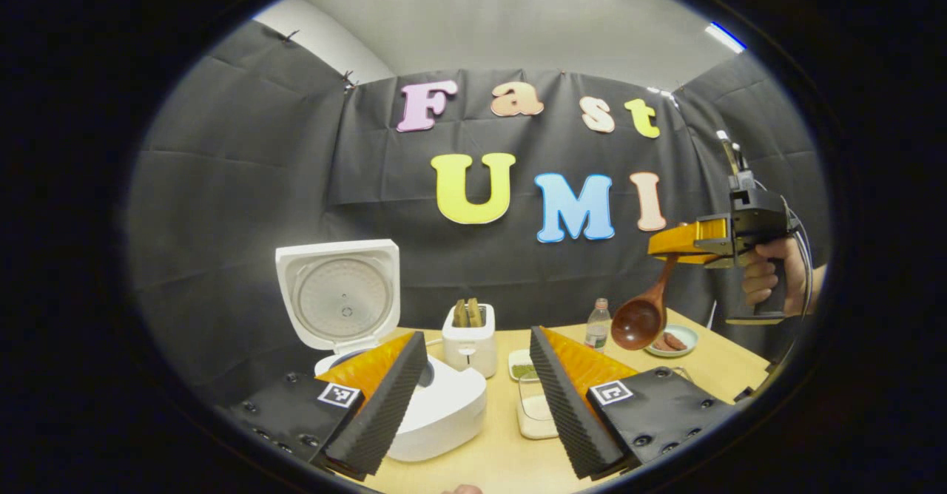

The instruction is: Close the left gripper, press the button to open the rice cooker; take a wooden spoon from the chopstick holder with the right hand, scoop a spoonful of rice and pour it into the rice cooker, then put the wooden spoon back into the chopstick holder.

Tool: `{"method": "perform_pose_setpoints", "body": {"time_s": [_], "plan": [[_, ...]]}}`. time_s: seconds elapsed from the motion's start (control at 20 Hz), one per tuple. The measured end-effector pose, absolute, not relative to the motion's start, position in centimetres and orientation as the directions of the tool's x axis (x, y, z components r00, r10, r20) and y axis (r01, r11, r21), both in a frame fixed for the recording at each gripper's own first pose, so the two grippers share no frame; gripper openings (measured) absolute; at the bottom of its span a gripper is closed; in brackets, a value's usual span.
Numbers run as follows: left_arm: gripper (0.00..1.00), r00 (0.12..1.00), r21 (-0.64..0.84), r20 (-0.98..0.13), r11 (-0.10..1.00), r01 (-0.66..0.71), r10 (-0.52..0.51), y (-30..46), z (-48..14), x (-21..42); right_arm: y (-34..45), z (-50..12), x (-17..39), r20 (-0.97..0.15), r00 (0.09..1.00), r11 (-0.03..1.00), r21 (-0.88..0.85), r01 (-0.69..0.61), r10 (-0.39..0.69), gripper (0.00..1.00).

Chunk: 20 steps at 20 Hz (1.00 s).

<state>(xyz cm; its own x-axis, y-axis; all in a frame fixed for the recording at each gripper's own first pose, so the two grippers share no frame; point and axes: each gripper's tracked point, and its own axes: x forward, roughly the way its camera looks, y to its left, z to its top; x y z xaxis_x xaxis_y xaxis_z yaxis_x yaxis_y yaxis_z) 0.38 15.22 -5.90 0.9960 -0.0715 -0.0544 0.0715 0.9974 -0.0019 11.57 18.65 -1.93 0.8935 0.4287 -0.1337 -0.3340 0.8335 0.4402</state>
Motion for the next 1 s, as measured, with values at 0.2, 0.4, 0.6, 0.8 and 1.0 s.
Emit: {"method": "perform_pose_setpoints", "body": {"time_s": [0.2,0.4,0.6,0.8,1.0], "plan": [[0.97,0.995,0.011,-0.062,0.997,0.082,-0.081,13.2,-5.8,0.5,13.0,-3.4,11.3,-0.178,0.925,0.883,0.401,-0.243,0.335,0.07],[0.97,0.992,0.017,-0.074,0.995,0.103,-0.101,11.2,-5.9,0.7,8.6,-7.3,11.3,-0.248,0.942,0.919,0.375,-0.124,0.228,0.07],[0.97,0.991,0.011,-0.080,0.994,0.107,-0.106,10.0,-5.6,0.6,6.8,-12.6,11.0,-0.342,0.923,0.935,0.350,-0.048,0.175,0.07],[0.99,0.991,0.033,-0.097,0.995,0.098,-0.095,10.0,-5.8,-0.2,6.0,-16.2,11.5,-0.397,0.905,0.953,0.302,-0.026,0.151,0.07],[0.95,0.991,0.051,-0.110,0.995,0.083,-0.077,10.3,-6.0,-0.9,5.4,-19.0,11.9,-0.449,0.887,0.958,0.286,0.024,0.112,0.07]]}}
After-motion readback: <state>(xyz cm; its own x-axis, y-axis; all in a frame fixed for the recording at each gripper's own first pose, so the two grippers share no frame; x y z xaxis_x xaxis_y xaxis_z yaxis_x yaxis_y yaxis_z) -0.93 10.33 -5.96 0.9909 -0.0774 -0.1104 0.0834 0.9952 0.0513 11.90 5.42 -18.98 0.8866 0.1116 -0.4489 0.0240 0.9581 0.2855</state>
